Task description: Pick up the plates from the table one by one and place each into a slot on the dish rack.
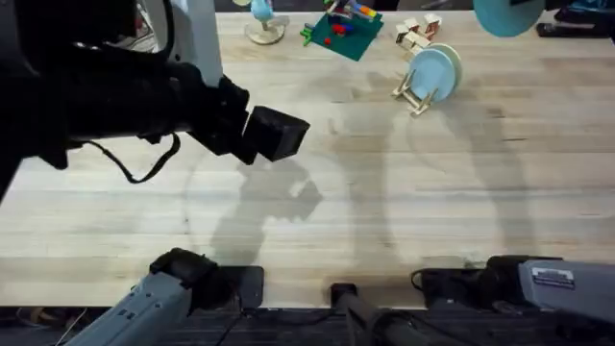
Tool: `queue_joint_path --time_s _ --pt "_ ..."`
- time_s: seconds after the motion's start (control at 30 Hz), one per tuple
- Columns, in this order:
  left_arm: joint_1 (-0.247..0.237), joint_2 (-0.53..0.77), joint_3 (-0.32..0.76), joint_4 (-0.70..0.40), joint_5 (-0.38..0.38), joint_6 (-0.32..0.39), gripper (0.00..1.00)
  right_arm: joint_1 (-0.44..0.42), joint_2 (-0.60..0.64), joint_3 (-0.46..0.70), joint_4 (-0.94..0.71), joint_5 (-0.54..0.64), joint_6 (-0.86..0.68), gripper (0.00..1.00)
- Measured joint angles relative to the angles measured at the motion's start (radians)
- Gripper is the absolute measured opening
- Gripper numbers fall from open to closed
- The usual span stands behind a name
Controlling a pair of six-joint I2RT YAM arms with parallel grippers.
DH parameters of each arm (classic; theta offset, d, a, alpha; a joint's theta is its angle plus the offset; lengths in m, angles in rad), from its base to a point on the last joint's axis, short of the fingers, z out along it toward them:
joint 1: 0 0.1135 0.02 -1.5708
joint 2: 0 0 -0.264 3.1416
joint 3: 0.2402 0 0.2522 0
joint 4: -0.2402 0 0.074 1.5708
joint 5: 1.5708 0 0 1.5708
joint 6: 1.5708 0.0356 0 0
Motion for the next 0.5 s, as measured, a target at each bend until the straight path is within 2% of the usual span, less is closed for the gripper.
queue_joint_path --time_s 0.5 --pt "0.000 0.000 0.000 0.000 0.000 0.000 0.994 0.001 0.010 0.002 -0.143 -0.123 -0.008 0.031"
